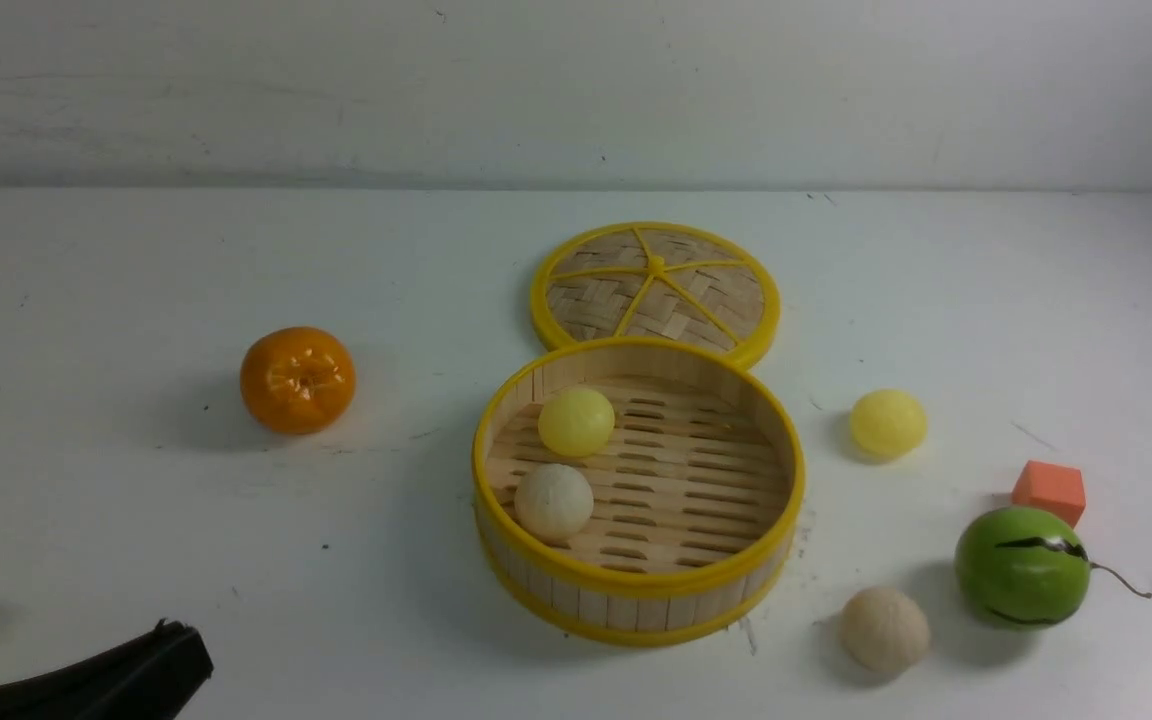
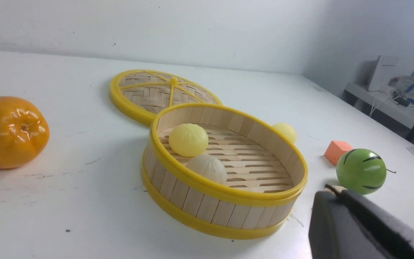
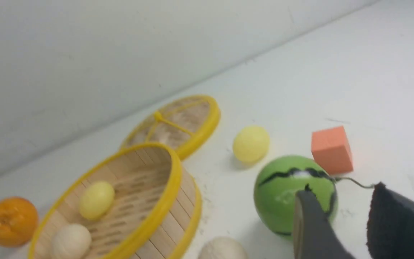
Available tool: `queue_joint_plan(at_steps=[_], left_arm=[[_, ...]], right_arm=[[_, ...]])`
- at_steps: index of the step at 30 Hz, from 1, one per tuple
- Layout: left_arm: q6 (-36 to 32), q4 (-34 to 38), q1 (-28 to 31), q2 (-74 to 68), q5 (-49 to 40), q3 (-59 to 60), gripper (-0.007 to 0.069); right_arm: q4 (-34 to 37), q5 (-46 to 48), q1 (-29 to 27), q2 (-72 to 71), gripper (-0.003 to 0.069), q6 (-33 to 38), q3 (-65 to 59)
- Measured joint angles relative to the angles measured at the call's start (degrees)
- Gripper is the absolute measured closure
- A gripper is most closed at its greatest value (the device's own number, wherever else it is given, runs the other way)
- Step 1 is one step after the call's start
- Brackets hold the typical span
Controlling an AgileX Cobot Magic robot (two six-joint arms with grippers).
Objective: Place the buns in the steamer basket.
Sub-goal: Use the right arm to grab a steamed stuffed bun
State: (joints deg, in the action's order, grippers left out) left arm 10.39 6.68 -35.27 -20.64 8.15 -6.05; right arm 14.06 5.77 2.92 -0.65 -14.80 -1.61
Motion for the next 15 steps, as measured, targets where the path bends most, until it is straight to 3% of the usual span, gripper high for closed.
queue_joint_plan(at_steps=[3, 6, 12, 15], left_arm=[[0.0, 0.0, 0.0, 0.0, 0.0, 0.0, 0.0638], [0.0, 0.0, 0.0, 0.0, -0.06, 0.0, 0.0638], [0.0, 0.0, 0.0, 0.0, -0.06, 0.0, 0.0638], [0.0, 0.0, 0.0, 0.0, -0.06, 0.0, 0.0638]], right_arm=[[2.0, -0.46, 0.08, 0.0, 0.042, -2.69, 0.94], [2.39, 10.37, 1.83, 5.88, 0.0437, -3.61, 9.76], [-1.7, 43.07, 5.16, 34.66, 0.0442, 9.8, 37.32], [-2.89, 51.19, 5.71, 48.74, 0.0442, 14.38, 45.4]])
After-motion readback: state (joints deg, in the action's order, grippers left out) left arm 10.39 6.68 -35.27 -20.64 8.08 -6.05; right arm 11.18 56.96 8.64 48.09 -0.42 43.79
